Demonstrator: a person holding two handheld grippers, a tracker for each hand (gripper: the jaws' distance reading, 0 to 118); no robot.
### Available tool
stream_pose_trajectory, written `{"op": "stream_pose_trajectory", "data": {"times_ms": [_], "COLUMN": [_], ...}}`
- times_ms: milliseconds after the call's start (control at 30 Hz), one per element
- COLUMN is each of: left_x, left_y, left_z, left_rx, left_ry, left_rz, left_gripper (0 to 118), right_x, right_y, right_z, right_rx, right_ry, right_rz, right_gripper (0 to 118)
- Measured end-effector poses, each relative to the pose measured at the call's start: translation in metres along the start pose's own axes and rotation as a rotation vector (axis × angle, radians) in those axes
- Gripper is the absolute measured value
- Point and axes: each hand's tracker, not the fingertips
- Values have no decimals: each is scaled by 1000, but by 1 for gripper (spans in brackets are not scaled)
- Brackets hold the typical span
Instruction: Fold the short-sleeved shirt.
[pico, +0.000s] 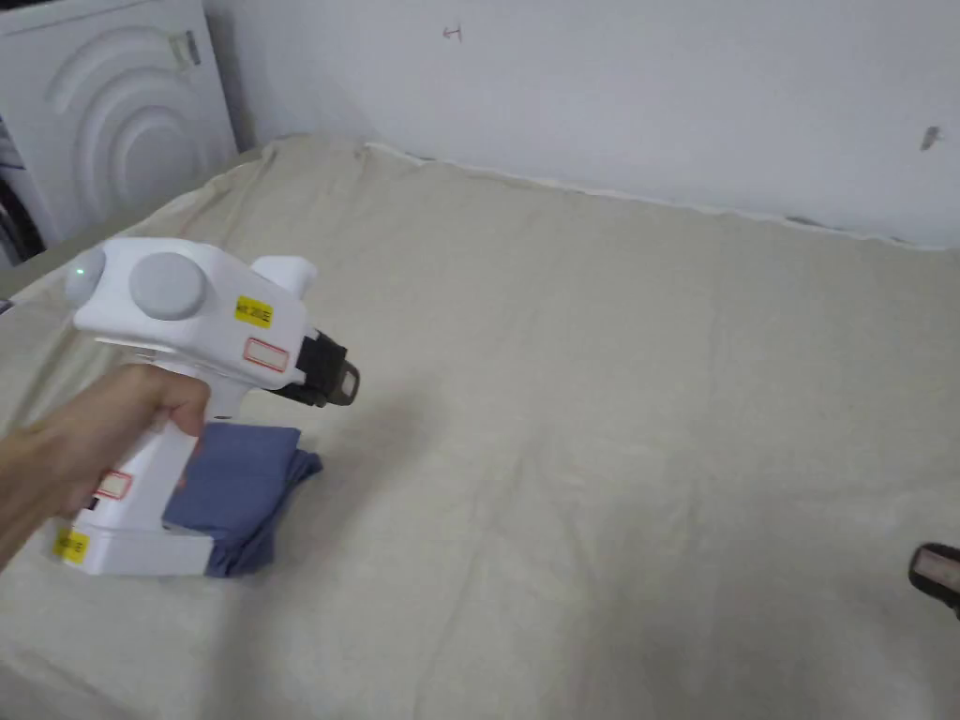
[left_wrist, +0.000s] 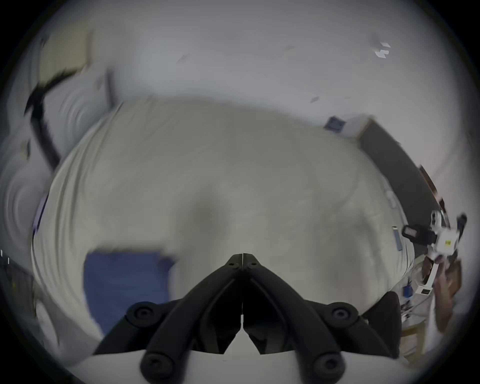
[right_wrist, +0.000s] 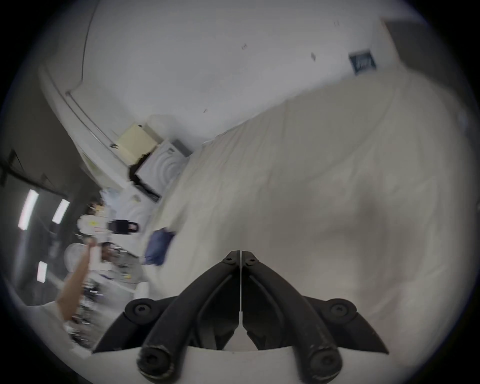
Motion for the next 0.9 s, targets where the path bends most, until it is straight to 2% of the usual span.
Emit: {"op": "stream_pose_trajectory", "data": {"times_ms": [33, 67, 133, 233, 300, 367, 400, 467, 567, 833, 867, 900], "left_x": [53, 76, 129, 207, 238, 262, 267, 280, 290, 309, 311, 313], "left_y": [5, 14, 30, 53, 67, 86, 95, 109, 126, 129, 129, 130], "left_z": [0, -9, -19, -18, -13, -8, -7, 4, 14, 45, 49, 52], "left_rx": [72, 135, 273, 447, 560, 618, 601, 625, 631, 695, 696, 693], "left_ry": [-32, -37, -34, 22, 75, 106, 71, 62, 71, 62, 60, 65], "left_rz": [-66, -72, -64, -37, -61, -59, -80, -65, -78, -96, -92, -93], "left_gripper": [0, 0, 0, 0, 0, 0, 0, 0, 0, 0, 4, 18], "right_x": [-9, -18, -38, -55, -58, -68, -72, -78, -81, -74, -72, -72], "right_y": [12, 25, 49, 88, 113, 132, 138, 151, 166, 173, 174, 174], "right_z": [8, 16, 29, 47, 55, 68, 71, 81, 89, 108, 108, 109], "right_rx": [56, 105, 221, 367, 444, 510, 544, 590, 595, 614, 608, 607], "right_ry": [-82, -145, -285, -364, -433, -483, -530, -553, -542, -523, -521, -525], "right_rz": [46, 111, 171, 228, 285, 340, 364, 384, 337, 313, 309, 304], "right_gripper": [0, 0, 0, 0, 0, 0, 0, 0, 0, 0, 0, 10]}}
